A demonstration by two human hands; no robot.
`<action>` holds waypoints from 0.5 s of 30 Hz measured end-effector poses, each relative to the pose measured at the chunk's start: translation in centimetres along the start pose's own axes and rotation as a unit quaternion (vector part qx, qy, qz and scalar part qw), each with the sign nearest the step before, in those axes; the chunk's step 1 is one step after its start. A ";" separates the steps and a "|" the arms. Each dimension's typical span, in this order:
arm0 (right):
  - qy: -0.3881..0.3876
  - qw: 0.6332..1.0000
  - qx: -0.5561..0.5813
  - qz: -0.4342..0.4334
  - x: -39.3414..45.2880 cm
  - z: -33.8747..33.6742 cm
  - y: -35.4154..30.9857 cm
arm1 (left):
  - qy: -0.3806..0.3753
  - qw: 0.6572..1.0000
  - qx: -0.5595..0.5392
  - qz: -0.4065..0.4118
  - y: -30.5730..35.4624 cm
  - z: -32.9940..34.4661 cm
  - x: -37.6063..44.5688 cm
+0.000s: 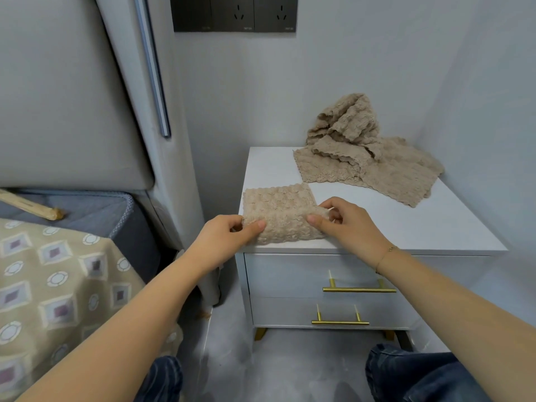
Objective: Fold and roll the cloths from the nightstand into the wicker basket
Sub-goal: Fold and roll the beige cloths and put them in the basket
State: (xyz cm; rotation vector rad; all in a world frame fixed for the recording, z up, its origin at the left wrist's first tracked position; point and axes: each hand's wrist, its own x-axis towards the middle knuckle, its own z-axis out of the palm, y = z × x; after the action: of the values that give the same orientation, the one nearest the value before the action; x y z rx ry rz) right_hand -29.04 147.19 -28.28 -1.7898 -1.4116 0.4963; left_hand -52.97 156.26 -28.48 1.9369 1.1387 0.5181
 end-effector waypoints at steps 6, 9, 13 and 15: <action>0.056 0.994 -0.075 -0.062 0.6 0.5 0.2 | 0.069 0.997 0.011 -0.023 0.1 0.5 0.7; 0.076 0.982 -0.092 -0.147 1.0 0.5 0.3 | 0.140 0.988 0.056 0.031 0.0 0.7 0.9; 0.078 0.946 -0.162 -0.268 1.4 1.1 0.4 | 0.178 0.965 0.134 0.138 0.2 0.6 0.9; 0.076 0.935 -0.184 -0.293 1.6 1.4 0.5 | 0.185 0.934 0.220 0.213 0.3 0.5 0.9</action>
State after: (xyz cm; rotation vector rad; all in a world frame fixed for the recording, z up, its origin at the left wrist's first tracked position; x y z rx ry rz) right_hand -29.26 149.12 -29.27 -1.5213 -1.9090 -0.2295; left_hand -52.01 156.77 -28.54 2.5811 1.1281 0.9577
